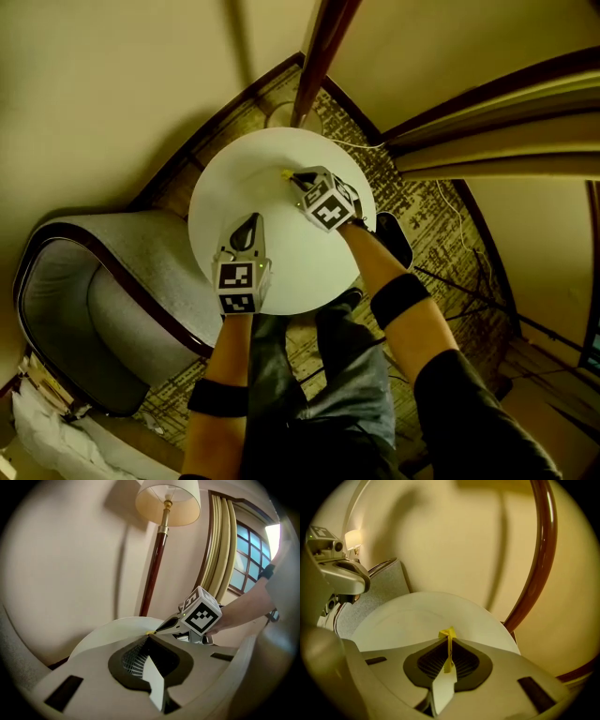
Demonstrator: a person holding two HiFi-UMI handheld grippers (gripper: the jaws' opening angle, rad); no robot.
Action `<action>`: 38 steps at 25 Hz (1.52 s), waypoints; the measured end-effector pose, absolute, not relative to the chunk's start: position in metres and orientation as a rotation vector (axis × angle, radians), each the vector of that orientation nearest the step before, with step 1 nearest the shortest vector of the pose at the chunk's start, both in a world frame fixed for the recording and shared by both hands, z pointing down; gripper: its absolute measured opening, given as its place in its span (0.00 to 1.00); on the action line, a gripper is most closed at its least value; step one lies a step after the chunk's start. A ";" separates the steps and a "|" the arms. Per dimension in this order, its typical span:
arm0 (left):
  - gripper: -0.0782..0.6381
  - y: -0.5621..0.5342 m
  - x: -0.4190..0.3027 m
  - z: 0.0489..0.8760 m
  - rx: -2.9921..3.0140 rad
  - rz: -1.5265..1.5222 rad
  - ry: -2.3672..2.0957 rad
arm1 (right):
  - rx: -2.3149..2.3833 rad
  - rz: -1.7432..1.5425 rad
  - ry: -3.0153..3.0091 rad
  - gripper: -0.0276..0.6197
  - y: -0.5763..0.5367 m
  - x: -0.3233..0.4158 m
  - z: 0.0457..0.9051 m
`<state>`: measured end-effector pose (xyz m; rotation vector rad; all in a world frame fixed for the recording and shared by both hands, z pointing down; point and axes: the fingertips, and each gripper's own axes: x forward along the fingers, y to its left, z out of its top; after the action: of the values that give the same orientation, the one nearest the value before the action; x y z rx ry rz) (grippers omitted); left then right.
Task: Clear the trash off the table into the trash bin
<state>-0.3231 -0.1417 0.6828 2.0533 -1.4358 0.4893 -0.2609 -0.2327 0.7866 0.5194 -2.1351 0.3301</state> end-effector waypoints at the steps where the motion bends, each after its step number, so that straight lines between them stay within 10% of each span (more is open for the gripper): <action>1: 0.11 -0.140 -0.324 0.680 2.055 0.492 -1.434 | 0.530 0.342 -2.142 0.11 -0.228 -0.260 0.780; 22: 0.11 -0.075 -0.305 0.524 2.206 0.537 -1.389 | 1.035 0.632 -2.310 0.11 -0.095 -0.183 0.526; 38: 0.11 -0.011 -0.039 0.496 2.639 0.732 -0.712 | 1.702 0.843 -1.970 0.11 0.033 0.070 0.520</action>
<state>-0.0386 -0.0106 0.4963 2.6389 -0.7122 0.7315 0.0699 0.0334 0.5195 1.7025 -1.9702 0.8428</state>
